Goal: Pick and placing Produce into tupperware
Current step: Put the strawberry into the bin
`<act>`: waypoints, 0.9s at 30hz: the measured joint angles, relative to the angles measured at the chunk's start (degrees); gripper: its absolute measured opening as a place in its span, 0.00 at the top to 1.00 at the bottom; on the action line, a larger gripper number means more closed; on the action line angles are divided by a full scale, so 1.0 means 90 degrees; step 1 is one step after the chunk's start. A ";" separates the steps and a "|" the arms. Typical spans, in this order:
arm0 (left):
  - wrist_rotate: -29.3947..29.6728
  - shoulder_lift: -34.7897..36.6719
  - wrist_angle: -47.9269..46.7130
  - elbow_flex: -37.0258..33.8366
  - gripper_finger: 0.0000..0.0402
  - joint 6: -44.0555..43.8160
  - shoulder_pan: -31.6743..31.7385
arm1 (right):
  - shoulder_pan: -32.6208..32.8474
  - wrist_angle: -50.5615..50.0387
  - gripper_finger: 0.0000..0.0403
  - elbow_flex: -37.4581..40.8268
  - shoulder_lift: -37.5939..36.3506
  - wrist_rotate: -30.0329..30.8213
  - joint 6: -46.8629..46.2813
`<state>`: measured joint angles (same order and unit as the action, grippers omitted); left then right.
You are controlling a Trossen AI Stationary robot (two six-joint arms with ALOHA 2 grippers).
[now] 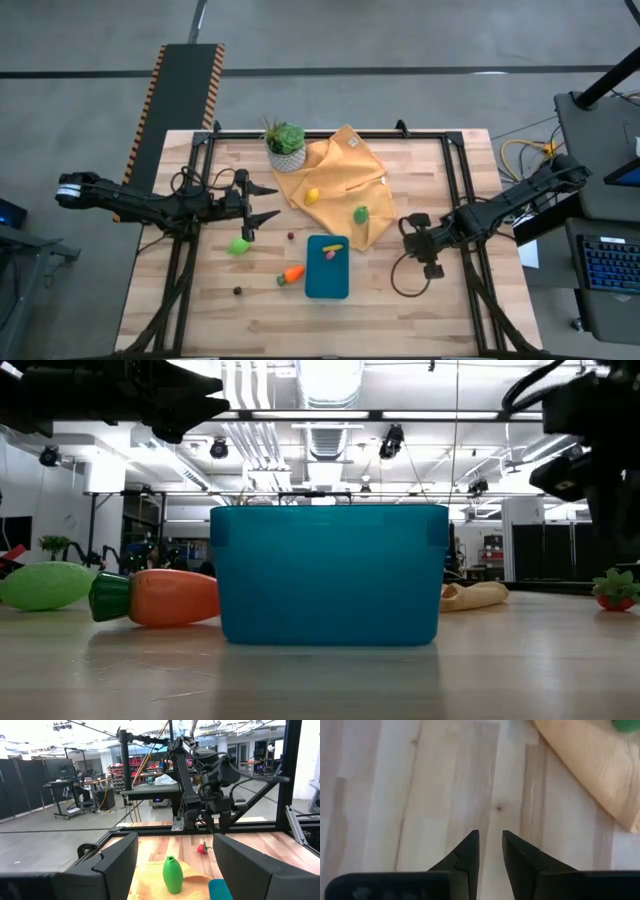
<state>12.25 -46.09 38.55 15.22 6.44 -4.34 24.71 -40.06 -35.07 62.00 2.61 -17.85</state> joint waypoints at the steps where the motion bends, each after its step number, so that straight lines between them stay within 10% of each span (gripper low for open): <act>1: 0.0000 0.0000 0.0002 0.0000 0.39 0.0000 0.0000 | 0.0000 0.0002 0.81 0.0000 0.0067 -0.0002 -0.0266; 9: 0.0002 0.0000 0.0054 0.0003 0.39 -0.0002 -0.0001 | -0.0060 0.0886 0.83 -0.0175 0.0076 0.0245 -0.0899; 17: 0.0002 -0.0001 0.0123 0.0010 0.39 -0.0002 0.0000 | 0.0368 0.0286 0.85 -0.0419 -0.1336 0.2096 -0.1295; 27: 0.0002 -0.0001 0.0124 0.0010 0.39 -0.0002 -0.0001 | 0.1005 0.1763 0.86 -0.0355 -0.2374 0.2550 0.0002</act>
<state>12.27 -46.10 39.67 15.31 6.42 -4.35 33.75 -24.19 -38.26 40.63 25.57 -17.84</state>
